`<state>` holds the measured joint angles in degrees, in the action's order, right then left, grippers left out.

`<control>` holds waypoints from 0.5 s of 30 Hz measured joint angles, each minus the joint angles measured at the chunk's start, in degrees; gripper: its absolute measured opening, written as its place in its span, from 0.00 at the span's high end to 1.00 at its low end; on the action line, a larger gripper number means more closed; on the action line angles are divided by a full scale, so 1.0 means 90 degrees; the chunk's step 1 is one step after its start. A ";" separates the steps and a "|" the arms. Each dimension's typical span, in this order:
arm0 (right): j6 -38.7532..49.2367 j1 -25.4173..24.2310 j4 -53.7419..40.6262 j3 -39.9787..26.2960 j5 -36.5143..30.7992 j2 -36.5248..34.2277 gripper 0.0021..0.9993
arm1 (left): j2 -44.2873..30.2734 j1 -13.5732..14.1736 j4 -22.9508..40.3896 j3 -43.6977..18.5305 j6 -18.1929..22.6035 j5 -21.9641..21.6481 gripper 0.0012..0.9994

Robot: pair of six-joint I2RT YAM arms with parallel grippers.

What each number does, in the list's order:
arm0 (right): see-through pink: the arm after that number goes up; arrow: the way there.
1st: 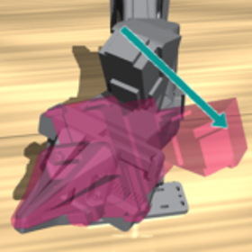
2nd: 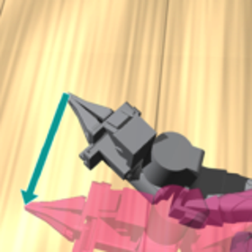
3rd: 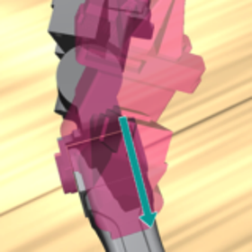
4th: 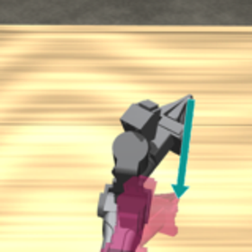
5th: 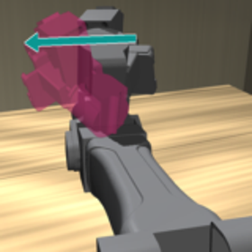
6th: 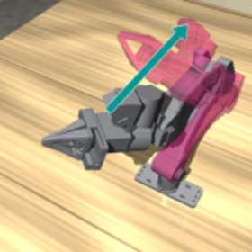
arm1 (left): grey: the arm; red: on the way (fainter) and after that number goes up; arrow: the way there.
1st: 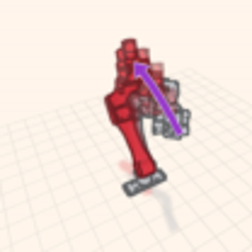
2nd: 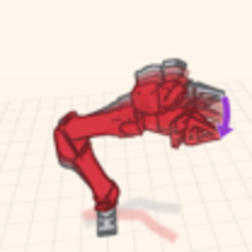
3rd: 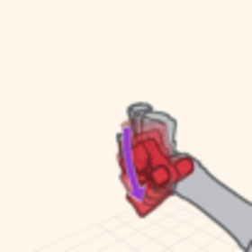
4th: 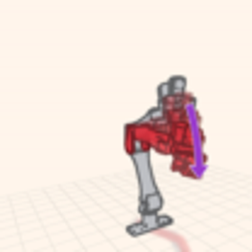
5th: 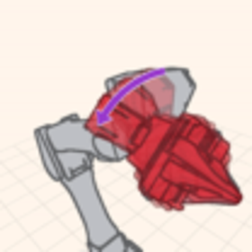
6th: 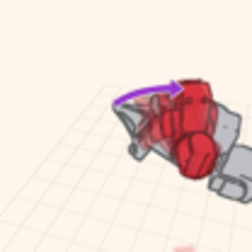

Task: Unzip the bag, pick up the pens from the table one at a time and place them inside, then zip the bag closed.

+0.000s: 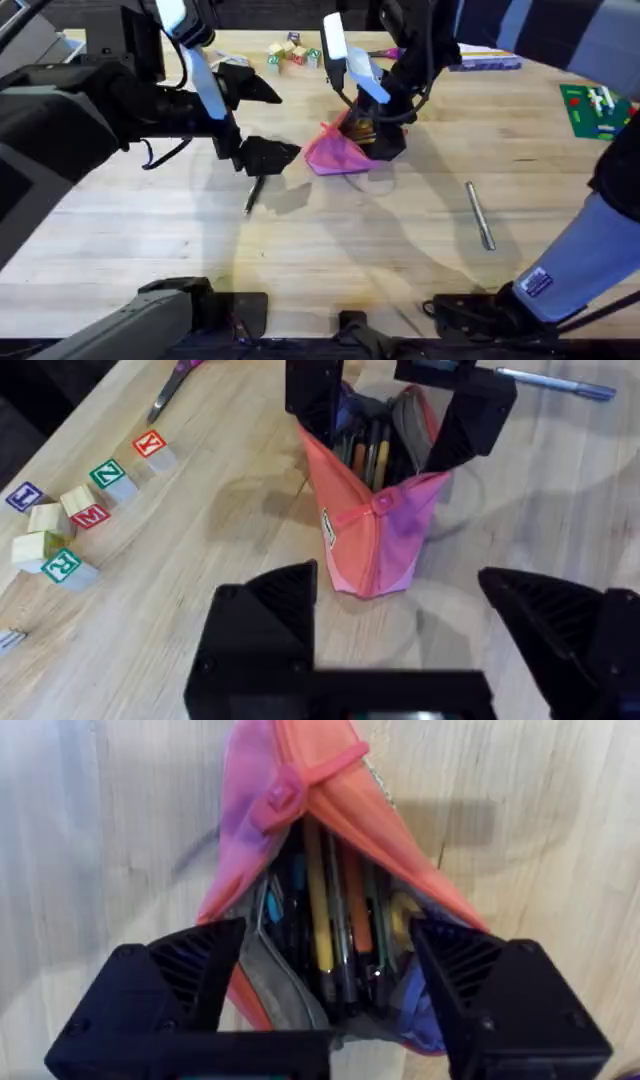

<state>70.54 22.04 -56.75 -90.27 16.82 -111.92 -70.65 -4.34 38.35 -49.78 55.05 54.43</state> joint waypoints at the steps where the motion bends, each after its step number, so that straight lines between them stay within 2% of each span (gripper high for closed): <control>1: 0.0000 0.0000 -0.0023 -0.0002 -0.0001 0.0001 0.00 | 0.0000 0.0000 0.0000 0.0000 0.0000 0.0001 0.01; 7: -0.0173 0.0000 -0.0171 -0.0002 -0.0017 0.0228 0.00 | 0.0000 0.0000 0.0000 0.0000 0.0000 0.0001 0.01; 15: -0.0347 0.0000 -0.0398 -0.0002 -0.0032 0.1030 0.00 | 0.0000 0.0000 0.0000 0.0000 0.0000 -0.0001 0.01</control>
<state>67.42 22.04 -60.33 -90.28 16.53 -102.64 -70.65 -4.34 38.35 -49.78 55.05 54.41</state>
